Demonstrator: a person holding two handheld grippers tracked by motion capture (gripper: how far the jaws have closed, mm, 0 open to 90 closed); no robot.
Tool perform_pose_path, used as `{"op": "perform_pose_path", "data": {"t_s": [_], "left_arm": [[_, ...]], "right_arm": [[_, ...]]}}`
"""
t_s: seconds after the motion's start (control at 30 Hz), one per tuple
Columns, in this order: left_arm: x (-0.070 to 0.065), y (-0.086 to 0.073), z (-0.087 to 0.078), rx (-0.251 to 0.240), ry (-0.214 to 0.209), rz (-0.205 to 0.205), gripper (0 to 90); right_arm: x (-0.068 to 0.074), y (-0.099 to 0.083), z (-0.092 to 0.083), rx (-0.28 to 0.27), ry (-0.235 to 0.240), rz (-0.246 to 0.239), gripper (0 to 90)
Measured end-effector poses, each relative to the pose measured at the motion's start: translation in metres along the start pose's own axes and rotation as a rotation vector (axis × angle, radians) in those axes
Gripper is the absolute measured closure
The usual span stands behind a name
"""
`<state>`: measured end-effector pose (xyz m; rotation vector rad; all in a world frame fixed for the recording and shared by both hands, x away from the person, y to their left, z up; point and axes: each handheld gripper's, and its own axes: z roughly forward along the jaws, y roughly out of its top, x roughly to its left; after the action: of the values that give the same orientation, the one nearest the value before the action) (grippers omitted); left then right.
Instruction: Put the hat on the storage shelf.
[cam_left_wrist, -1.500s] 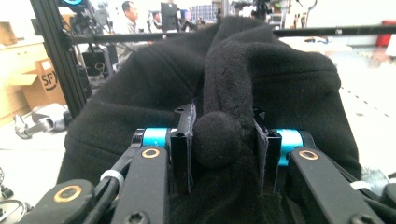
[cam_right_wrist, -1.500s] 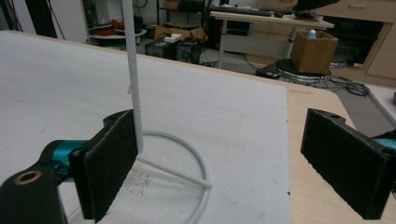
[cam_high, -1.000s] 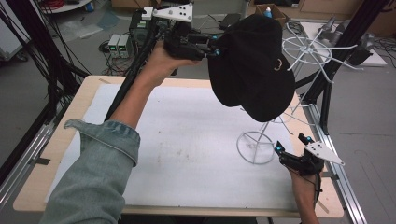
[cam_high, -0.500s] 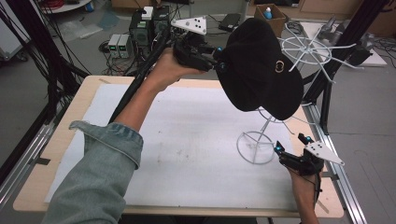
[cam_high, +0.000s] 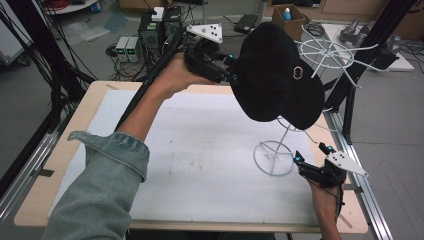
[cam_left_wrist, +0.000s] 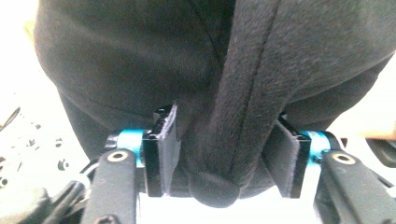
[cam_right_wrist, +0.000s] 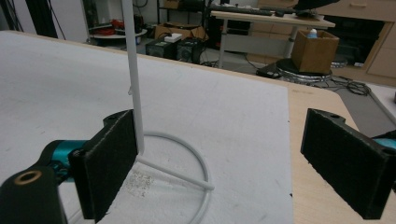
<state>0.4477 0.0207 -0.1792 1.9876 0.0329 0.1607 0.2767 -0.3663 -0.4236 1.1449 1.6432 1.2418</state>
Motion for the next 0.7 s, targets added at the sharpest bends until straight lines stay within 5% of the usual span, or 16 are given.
{"op": "perform_pose_path", "data": {"t_s": [0.2, 0.3, 0.37, 0.7], "left_arm": [[-0.003, 0.0, -0.005, 0.018, 0.025, 0.008, 42.9], [-0.006, -0.006, -0.014, -0.064, 0.068, 0.038, 41.3], [-0.005, -0.008, -0.019, -0.052, 0.062, 0.007, 42.7], [-0.011, -0.007, -0.049, -0.051, 0.118, -0.012, 36.3]], "right_arm": [[0.0, 0.0, 0.0, -0.001, 0.0, 0.0, 10.3], [0.0, 0.0, 0.0, -0.002, 0.0, -0.002, 10.2], [0.0, 0.0, 0.001, 0.001, -0.001, 0.002, 10.3], [0.002, 0.001, 0.003, -0.002, 0.001, -0.001, 10.2]]}}
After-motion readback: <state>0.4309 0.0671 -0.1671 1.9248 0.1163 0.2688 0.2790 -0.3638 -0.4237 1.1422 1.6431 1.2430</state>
